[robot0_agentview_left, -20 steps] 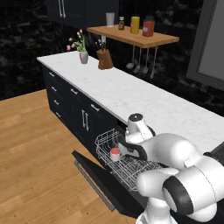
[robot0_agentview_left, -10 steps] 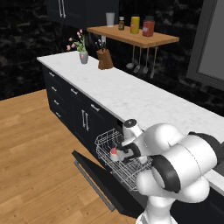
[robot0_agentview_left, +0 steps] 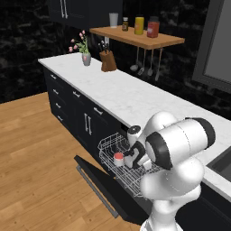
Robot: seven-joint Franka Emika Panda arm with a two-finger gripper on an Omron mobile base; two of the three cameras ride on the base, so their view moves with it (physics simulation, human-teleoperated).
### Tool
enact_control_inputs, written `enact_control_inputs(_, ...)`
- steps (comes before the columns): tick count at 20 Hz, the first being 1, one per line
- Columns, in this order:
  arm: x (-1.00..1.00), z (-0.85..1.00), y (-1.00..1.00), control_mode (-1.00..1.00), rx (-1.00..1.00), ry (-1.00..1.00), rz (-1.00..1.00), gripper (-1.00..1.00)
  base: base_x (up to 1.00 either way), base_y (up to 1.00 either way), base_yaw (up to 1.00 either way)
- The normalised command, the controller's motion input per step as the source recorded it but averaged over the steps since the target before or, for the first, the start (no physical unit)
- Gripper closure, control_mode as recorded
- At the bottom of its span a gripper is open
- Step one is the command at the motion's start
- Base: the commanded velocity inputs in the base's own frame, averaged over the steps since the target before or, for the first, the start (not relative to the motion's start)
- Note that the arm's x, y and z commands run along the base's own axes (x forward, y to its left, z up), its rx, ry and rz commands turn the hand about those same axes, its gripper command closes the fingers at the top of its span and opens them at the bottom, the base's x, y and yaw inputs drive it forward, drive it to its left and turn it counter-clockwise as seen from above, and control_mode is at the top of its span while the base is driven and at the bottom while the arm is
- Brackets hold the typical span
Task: Pick up the cup and bowl from the counter, place them in the dishwasher, and close the dishwasher door.
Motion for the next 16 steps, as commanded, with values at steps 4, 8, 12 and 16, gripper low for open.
enact_control_inputs(4,0.33,-0.23,-0.07,-1.0,0.0,0.02,-0.05,1.0,0.0,0.0,0.0)
enact_control_inputs(8,0.29,-0.31,0.0,-1.0,0.0,0.06,-0.03,1.0,0.0,0.0,0.0)
enact_control_inputs(12,0.32,-0.24,0.0,-1.0,0.0,0.08,-0.01,1.0,0.0,0.0,0.0)
enact_control_inputs(16,0.4,-0.32,0.0,-1.0,0.0,0.11,0.0,1.0,0.0,0.0,0.0)
